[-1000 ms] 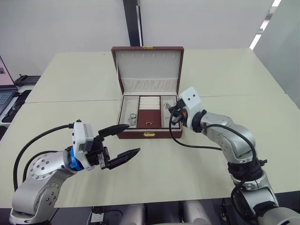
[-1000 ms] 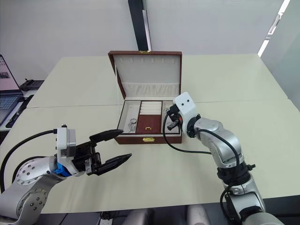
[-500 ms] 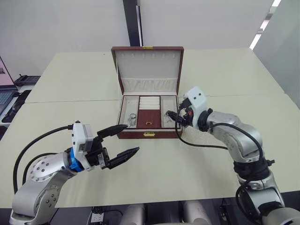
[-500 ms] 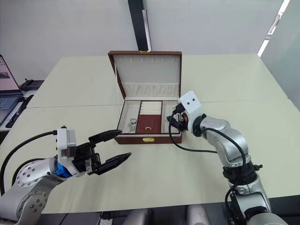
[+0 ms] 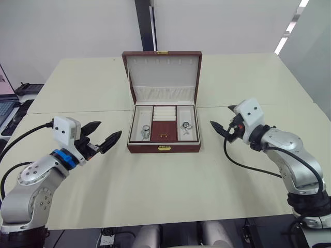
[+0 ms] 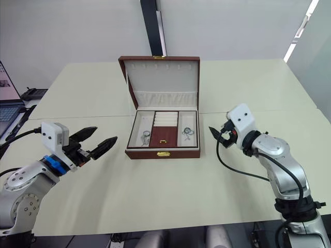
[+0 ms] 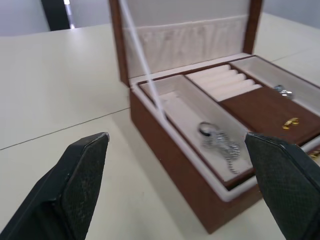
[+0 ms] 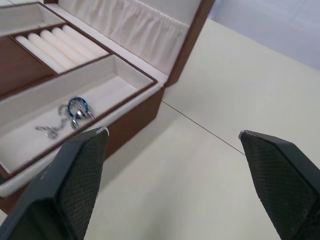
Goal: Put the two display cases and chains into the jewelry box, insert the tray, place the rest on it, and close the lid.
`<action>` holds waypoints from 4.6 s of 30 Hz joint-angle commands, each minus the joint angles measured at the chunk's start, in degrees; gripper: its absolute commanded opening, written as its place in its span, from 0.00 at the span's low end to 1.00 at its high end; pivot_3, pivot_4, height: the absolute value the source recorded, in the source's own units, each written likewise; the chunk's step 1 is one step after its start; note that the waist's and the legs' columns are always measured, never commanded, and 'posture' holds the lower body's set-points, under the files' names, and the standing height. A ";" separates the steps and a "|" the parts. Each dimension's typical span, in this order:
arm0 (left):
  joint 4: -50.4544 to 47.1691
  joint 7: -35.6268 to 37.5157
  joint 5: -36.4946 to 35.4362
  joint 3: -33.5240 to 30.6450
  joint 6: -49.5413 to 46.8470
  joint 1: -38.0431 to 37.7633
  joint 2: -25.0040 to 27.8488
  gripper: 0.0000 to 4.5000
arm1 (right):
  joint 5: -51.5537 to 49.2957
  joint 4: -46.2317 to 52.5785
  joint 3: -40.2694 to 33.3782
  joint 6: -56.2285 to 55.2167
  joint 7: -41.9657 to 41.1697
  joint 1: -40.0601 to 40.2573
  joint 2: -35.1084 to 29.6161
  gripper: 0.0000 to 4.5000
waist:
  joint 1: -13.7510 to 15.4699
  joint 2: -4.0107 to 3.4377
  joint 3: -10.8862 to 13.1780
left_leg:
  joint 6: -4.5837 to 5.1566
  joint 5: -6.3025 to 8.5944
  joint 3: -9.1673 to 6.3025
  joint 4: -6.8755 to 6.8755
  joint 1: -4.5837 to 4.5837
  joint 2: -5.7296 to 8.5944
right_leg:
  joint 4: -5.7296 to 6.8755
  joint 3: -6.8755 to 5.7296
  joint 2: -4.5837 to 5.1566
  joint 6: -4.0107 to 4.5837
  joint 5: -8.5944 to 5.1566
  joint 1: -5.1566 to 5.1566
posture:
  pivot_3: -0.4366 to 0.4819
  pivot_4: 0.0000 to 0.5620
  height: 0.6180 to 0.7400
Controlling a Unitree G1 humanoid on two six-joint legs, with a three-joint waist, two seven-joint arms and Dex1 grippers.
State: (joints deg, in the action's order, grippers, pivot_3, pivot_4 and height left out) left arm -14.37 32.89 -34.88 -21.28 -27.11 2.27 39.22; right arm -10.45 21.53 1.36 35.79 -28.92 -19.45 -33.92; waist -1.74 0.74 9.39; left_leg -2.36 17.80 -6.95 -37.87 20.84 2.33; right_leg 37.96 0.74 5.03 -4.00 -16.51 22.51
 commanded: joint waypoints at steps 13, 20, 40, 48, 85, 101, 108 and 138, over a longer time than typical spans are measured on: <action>11.37 -2.26 13.37 3.61 6.61 5.39 -1.46 0.14 | 3.10 -8.85 1.25 -8.78 -3.35 0.36 -0.66 0.26 | 0.09 0.03 0.00 | -0.08 -0.05 0.02 -0.02 0.00 0.02 | 0.00 0.02 0.04 -0.01 0.01 -0.01 | 0.48 0.27 1.00; 14.89 0.27 13.48 7.62 3.55 9.22 -2.79 0.00 | 5.53 -16.85 5.88 -11.47 -4.85 -4.93 3.01 0.00 | -0.14 0.03 0.00 | -0.10 -0.05 0.04 -0.01 0.01 0.00 | 0.04 0.04 0.02 -0.01 0.01 0.07 | 0.48 0.27 1.00; 14.66 7.34 13.36 14.99 -0.71 13.58 -5.66 0.00 | 5.96 -18.81 13.67 -9.27 -11.53 -9.87 10.46 0.00 | -0.53 0.03 0.00 | -0.16 -0.09 0.04 -0.01 0.09 0.03 | 0.11 0.07 0.04 -0.01 0.01 0.25 | 0.48 0.27 1.00; 9.22 9.43 11.74 15.00 -3.47 10.49 -5.51 0.00 | 5.03 -14.92 13.11 -7.20 -13.76 -8.04 9.63 0.00 | -0.45 0.03 0.00 | -0.16 -0.08 0.05 -0.01 0.10 0.03 | 0.10 0.09 0.05 -0.01 0.01 0.27 | 0.48 0.27 1.00; -1.37 13.01 9.17 14.68 -9.02 1.98 -3.93 0.00 | 1.62 -1.85 12.92 2.97 -17.53 -1.35 5.42 0.00 | -0.07 0.04 -0.01 | -0.15 -0.08 0.06 -0.01 0.11 0.03 | 0.08 0.09 0.07 -0.01 0.01 0.23 | 0.48 0.27 1.00; -0.70 12.46 10.23 13.39 -7.92 0.76 -3.73 0.00 | 3.92 -1.85 11.97 1.96 -14.95 -0.22 4.69 0.00 | -0.05 0.05 -0.02 | -0.14 -0.08 0.05 -0.01 0.07 0.03 | 0.07 0.08 0.07 -0.01 0.01 0.18 | 0.48 0.27 1.00; 2.31 10.65 11.88 8.93 -4.19 -0.66 -2.69 0.00 | 4.22 -0.48 8.14 2.05 -11.78 2.44 3.60 0.00 | -0.06 0.05 -0.02 | -0.15 -0.08 0.05 -0.02 0.07 0.02 | 0.07 0.08 0.06 -0.01 0.01 0.18 | 0.48 0.27 1.00; -34.21 13.50 -22.33 -9.67 -0.25 -24.35 -5.52 0.00 | 0.10 -30.31 -5.96 -6.48 -2.60 -25.33 6.04 0.00 | -0.10 0.02 0.00 | -0.15 -0.07 0.37 -0.02 -0.02 -0.06 | 0.00 0.12 0.04 0.00 0.01 -0.01 | 0.48 0.27 1.00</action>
State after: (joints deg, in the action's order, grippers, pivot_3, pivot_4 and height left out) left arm -46.19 46.71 -56.32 -31.51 -28.95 -21.94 33.85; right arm -8.16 -7.95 -2.53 29.95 -30.73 -42.47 -27.99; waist -1.84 0.76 9.39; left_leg -2.51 17.73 -6.50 -37.88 20.83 2.27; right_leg 37.97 0.88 5.07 -4.00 -16.51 22.52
